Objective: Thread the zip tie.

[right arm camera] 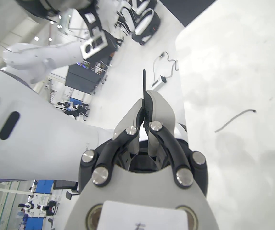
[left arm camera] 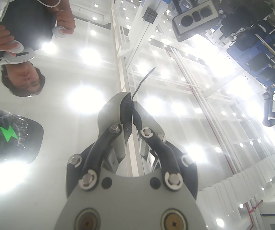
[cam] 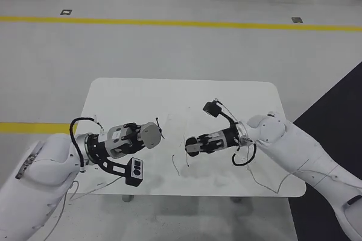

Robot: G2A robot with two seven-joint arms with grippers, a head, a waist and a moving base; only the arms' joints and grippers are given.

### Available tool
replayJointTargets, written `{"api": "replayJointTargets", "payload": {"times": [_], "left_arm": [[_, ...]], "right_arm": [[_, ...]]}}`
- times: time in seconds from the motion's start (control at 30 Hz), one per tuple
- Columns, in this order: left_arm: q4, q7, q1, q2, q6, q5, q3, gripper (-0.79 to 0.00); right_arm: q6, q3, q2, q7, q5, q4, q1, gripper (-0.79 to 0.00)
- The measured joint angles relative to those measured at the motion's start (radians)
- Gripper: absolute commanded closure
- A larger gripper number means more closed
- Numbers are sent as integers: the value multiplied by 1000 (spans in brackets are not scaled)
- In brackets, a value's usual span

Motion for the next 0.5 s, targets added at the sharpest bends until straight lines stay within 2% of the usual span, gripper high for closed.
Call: {"api": "replayJointTargets", "payload": {"times": [0.3,0.4,0.5], "left_arm": [[0,0,0,0,0,0,0,0],[0,0,0,0,0,0,0,0],[0,0,0,0,0,0,0,0]], "right_arm": [[39,161,64,40,293,-143,-98,0],[67,230,73,67,373,-169,-143,0],[78,288,73,78,379,-177,-179,0]]}}
